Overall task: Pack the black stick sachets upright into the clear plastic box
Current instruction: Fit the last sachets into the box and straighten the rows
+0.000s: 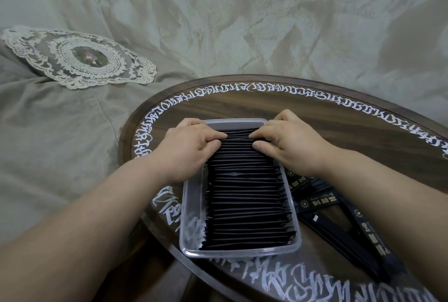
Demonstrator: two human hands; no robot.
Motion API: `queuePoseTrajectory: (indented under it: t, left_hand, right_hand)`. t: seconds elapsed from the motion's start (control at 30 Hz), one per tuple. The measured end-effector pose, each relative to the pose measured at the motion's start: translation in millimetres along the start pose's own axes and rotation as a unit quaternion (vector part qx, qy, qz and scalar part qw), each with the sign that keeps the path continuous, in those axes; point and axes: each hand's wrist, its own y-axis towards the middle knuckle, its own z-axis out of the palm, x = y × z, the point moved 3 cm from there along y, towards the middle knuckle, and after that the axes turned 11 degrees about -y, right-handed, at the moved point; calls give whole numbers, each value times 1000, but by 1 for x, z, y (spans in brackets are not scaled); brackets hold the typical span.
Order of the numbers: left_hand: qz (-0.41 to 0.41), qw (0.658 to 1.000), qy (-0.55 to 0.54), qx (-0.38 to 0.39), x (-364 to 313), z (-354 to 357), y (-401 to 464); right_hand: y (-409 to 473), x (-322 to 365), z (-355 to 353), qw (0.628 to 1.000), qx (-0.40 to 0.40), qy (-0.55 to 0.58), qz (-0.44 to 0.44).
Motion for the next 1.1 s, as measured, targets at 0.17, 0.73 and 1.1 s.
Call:
queuePoseTrajectory:
  t: [0.17, 0.73, 1.1]
  left_hand:
    - [0, 998, -60, 34, 3, -6, -9]
    - [-2, 1000, 9, 12, 2, 4, -12]
    - [8, 1000, -18, -7, 2, 3, -11]
  right_hand:
    - [0, -1, -1, 1000, -19, -22, 5]
    - [-8, 4, 3, 1000, -14, -9, 22]
    - [-16, 2, -3, 999, 13, 17, 34]
